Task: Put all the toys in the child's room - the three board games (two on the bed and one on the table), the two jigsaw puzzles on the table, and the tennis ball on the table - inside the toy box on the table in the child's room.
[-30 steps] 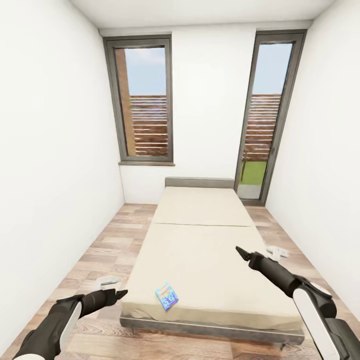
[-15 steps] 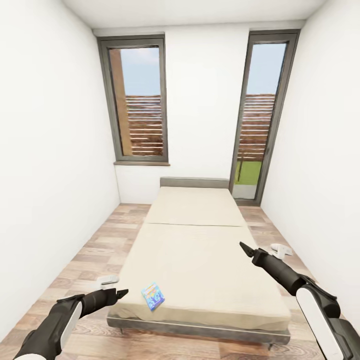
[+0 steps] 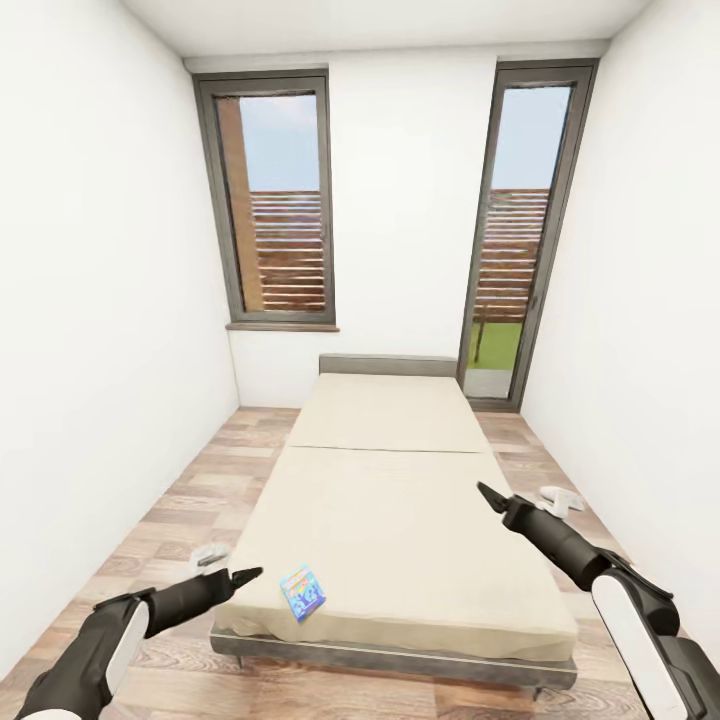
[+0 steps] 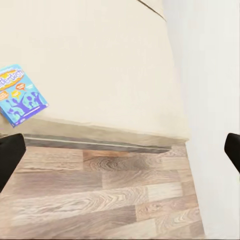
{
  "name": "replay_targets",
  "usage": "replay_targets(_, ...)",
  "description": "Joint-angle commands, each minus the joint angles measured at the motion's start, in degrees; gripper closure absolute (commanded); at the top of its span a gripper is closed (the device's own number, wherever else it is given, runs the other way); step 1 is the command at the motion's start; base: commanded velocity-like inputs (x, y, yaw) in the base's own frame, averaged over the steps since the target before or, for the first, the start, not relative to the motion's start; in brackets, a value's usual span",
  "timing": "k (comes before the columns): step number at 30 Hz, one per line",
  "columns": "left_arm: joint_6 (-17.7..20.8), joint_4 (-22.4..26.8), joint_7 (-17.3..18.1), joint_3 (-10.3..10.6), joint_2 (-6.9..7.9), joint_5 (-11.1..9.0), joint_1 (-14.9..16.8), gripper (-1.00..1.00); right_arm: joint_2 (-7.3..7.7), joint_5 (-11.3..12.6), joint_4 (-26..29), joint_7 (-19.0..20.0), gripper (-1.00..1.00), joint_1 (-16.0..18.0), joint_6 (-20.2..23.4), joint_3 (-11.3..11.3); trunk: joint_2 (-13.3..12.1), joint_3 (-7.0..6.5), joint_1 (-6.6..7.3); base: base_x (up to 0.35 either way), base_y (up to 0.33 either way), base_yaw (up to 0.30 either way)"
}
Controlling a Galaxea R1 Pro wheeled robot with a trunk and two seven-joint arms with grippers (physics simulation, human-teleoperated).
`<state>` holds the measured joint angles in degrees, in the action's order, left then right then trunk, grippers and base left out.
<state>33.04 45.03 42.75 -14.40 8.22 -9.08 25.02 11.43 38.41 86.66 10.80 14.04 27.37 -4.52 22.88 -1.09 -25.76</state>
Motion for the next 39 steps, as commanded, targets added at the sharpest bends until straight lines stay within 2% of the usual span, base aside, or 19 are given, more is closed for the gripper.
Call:
replay_targets(1, 1.1, -0.02, 0.89, -0.25, 0.04, -0.37, 0.0, -1.0, -0.01, 0.53, 0.03, 0.38, -1.0, 0.02, 0.38, -0.05, 0.04, 0.02, -0.02, 0.0, -0.001, 0.0)
replay_targets(5, 3.37, -0.02, 3.65, -2.04, 0.18, -0.62, -0.04, -1.0, 0.03, 1.85, 0.11, 2.02, -1.0, 0.02, 0.52, 0.0, 0.44, 0.2, -0.24, 0.0, 0.0, 0.0)
replay_targets(11, 4.36, -0.03, 4.27, -4.7, 0.23, -0.72, -0.05, -1.0, 0.03, 3.4, 0.3, 2.9, -1.0, 0.02, 1.95, -0.33, 2.85, 1.28, -1.56, 0.0, 0.0, 0.0)
replay_targets(14, 5.73, -0.07, 4.21, -6.72, 0.27, -0.75, 0.0, -1.0, -0.01, 7.93, 0.08, 3.61, -1.0, 0.0, 2.19, -0.15, 4.05, 1.82, -2.22, 0.0, 0.0, 0.0)
replay_targets(18, 6.28, -0.7, 3.9, -7.94, 0.12, -0.67, 0.01, -1.0, 0.04, 9.79, -0.15, 3.77, -1.0, 0.0, 2.21, 0.02, 5.66, 2.54, -3.1, 0.0, 0.0, 0.0)
replay_targets(26, 5.65, -4.21, 3.74, -8.34, 0.81, -0.54, 0.03, -1.0, 0.15, 10.35, -0.09, 3.9, -1.0, 0.0, 2.2, -0.19, 8.86, 3.97, -4.85, 0.0, 0.0, 0.0)
replay_targets(39, 5.14, -4.69, 3.47, -8.22, 0.66, -0.4, 0.03, -1.0, 0.01, 10.28, 1.11, 3.72, -1.0, 0.0, 2.35, 0.4, 14.08, 6.31, -7.71, 0.0, 0.0, 0.0)
